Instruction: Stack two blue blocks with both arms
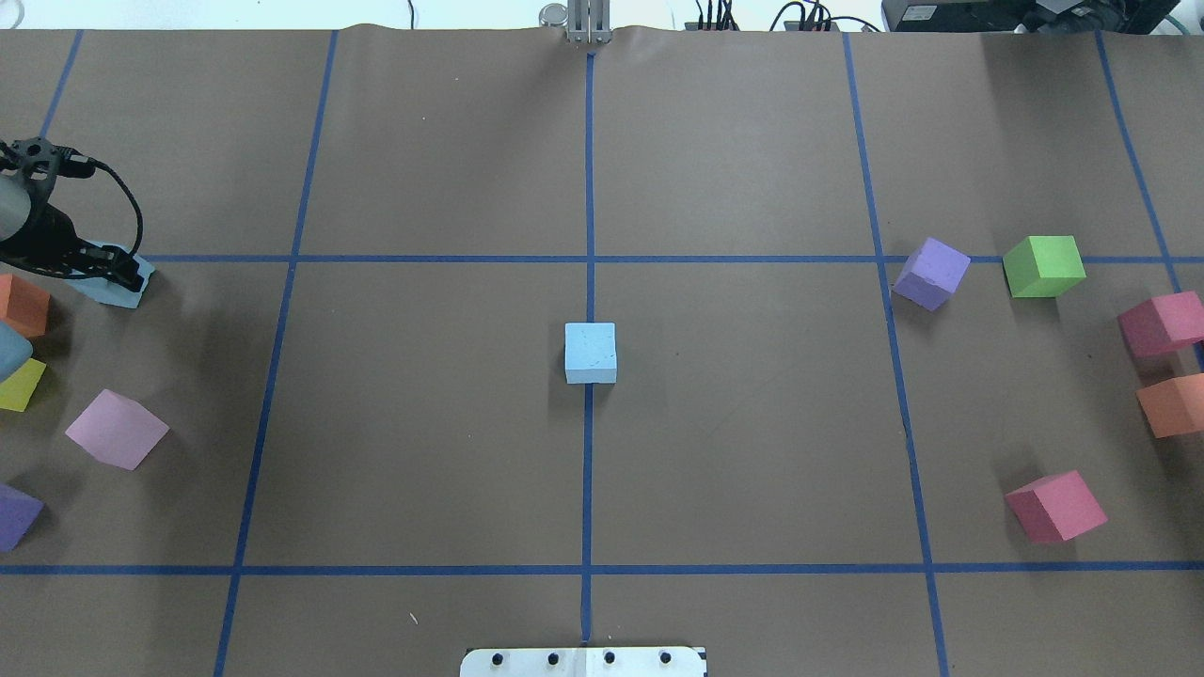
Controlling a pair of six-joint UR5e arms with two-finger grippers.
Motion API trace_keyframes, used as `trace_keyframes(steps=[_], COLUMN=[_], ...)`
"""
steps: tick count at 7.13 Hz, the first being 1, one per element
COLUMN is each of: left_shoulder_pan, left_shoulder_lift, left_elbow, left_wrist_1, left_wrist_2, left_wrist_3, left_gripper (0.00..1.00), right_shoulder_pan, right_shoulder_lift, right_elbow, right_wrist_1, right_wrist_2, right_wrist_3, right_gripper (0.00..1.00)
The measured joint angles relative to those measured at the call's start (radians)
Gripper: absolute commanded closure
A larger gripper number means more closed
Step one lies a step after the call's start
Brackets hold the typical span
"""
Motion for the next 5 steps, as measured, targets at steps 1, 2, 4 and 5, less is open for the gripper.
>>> trace_keyframes(steps=[1,2,4,5], left_shoulder_pan=[0.0,0.0,0.028,0.089], left_shoulder_lift=[-0.028,-0.088,-0.232,-0.281], left_elbow=[-0.024,-0.06,-0.17,-0.225], left_wrist_1=[0.041,0.135,0.337,0.376], left_wrist_2=[-0.038,-0.072,-0.078,-0.051], left_wrist_3=[-0.005,-0.027,-0.195,-0.332], left_gripper=[0.5,0.5,0.5,0.5], right_shoulder_pan=[0.0,0.0,0.0,0.0], right_shoulder_lift=[0.0,0.001,0.001,0.001], right_elbow=[0.0,0.0,0.0,0.0], right_wrist_1=[0.0,0.0,-0.001,-0.001], right_wrist_2=[0.0,0.0,0.0,0.0], right_wrist_3=[0.001,0.001,0.004,0.005], right_gripper=[0.0,0.0,0.0,0.0])
